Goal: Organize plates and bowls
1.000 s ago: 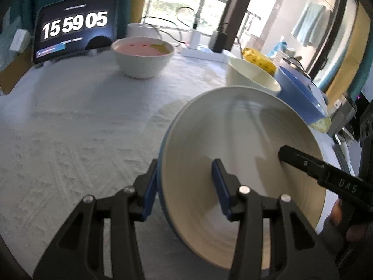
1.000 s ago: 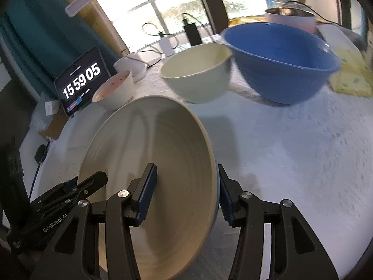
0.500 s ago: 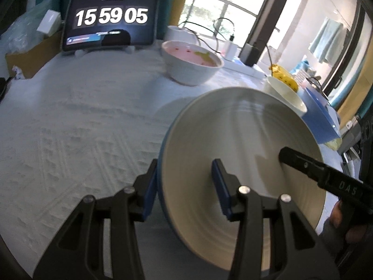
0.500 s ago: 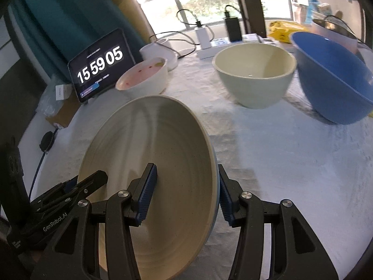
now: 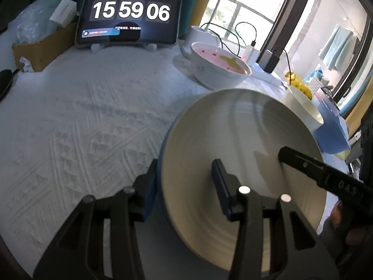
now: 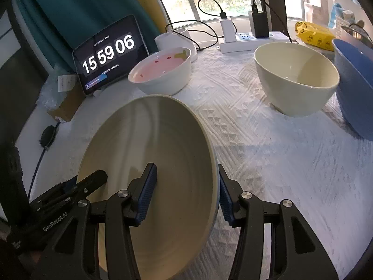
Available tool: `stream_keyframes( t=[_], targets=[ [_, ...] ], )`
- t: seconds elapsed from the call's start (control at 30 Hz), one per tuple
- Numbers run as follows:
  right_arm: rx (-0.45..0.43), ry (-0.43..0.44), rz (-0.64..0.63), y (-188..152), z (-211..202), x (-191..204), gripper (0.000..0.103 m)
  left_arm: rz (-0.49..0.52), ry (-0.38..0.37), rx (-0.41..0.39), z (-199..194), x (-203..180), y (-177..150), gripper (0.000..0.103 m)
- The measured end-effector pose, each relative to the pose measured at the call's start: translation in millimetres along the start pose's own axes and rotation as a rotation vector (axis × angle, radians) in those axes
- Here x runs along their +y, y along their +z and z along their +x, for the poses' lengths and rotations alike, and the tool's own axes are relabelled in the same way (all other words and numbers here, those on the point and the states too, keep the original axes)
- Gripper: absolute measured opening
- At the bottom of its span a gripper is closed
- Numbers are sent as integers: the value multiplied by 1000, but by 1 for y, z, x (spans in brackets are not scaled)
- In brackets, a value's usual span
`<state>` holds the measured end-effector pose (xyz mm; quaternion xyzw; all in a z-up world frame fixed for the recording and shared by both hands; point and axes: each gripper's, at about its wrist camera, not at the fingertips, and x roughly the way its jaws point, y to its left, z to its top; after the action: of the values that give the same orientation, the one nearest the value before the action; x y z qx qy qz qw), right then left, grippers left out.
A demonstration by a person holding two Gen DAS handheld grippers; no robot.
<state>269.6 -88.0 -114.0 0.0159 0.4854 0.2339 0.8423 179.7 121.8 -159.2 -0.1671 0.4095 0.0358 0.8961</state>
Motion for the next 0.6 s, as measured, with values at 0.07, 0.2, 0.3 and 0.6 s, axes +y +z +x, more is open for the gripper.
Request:
stream_keyframes(
  t=[0.07,0.2,0.3,0.6],
  targets=[
    [7,-7,8,2,4,-3,54,6,-5,8,4,-1,0,46],
    [22,-9,26,5,11,-10,55,13,-7,1,6,-5,2,46],
    [25,-30,27,6,15,-12,57,25,-4,-12,7,-8,3,46],
    [27,-48,10,7,12,-15,57,17,14,-4,9,-10,3,47]
  ],
)
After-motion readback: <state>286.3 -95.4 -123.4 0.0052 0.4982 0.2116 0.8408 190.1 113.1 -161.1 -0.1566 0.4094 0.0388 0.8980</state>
